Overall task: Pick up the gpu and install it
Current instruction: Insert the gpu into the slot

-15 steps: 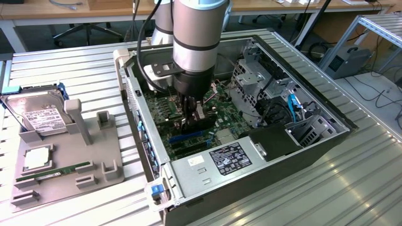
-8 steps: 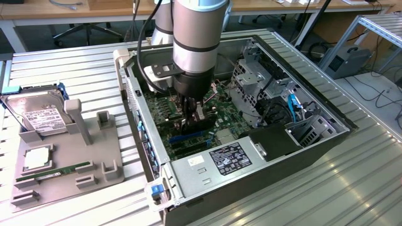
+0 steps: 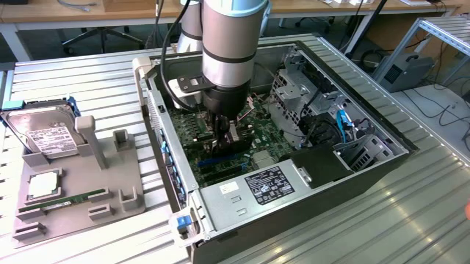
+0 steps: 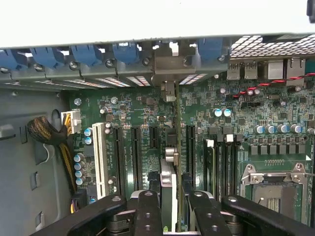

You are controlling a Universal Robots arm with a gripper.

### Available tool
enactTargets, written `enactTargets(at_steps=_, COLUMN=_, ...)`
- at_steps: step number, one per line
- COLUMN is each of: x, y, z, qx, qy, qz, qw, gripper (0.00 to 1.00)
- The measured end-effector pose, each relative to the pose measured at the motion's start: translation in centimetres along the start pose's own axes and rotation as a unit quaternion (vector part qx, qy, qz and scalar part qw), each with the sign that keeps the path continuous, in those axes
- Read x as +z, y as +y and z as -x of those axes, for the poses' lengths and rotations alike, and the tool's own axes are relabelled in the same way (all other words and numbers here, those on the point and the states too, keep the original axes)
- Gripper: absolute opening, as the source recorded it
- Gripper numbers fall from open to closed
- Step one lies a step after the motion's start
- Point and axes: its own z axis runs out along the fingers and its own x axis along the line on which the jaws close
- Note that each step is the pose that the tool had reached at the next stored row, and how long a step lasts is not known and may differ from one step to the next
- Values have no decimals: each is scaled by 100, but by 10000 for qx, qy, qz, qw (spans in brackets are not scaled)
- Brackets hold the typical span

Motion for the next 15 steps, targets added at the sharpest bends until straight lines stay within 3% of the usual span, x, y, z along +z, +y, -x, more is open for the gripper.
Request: enactTargets(at_steps=15, x=27, y=1, z=1, qx=-2, qy=0, qz=-1, qw=10000, gripper=27)
